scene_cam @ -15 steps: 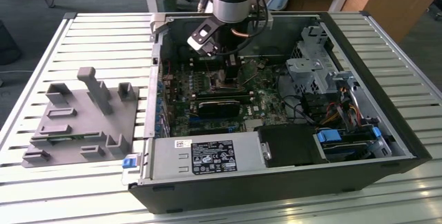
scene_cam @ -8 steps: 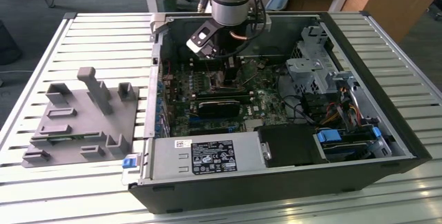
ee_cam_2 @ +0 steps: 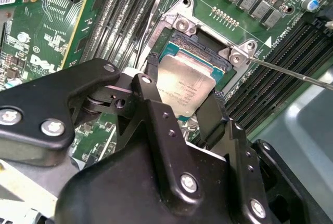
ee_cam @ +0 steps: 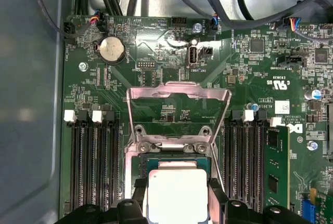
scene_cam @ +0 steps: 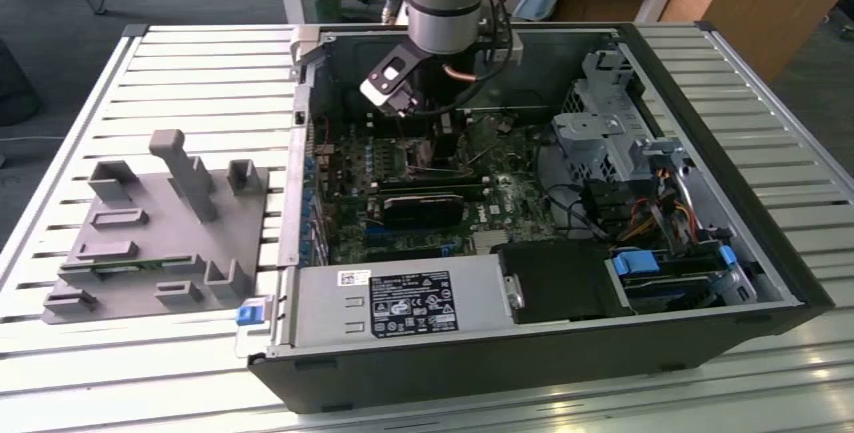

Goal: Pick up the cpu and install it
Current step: 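Place the cpu into insertion slot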

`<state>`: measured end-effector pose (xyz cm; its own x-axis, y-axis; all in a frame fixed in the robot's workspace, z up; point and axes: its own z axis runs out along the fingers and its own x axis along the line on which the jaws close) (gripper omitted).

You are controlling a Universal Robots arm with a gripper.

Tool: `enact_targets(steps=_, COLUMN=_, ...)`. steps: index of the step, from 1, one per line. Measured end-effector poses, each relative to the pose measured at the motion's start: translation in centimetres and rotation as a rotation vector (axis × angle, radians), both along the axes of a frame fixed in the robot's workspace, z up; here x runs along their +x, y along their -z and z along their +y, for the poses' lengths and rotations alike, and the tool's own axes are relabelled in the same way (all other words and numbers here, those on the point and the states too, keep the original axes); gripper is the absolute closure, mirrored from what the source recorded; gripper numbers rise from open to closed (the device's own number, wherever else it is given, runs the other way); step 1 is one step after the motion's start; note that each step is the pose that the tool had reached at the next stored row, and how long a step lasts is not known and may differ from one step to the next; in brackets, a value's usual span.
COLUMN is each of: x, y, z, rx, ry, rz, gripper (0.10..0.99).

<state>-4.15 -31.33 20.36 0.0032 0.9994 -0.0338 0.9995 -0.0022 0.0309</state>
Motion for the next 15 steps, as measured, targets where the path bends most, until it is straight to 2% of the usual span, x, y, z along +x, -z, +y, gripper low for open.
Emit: enact_targets(steps=15, x=-0.12, y=0.65, z=0.40, rx=0.000, ry=0.000, rz=0.0000, gripper=0.545)
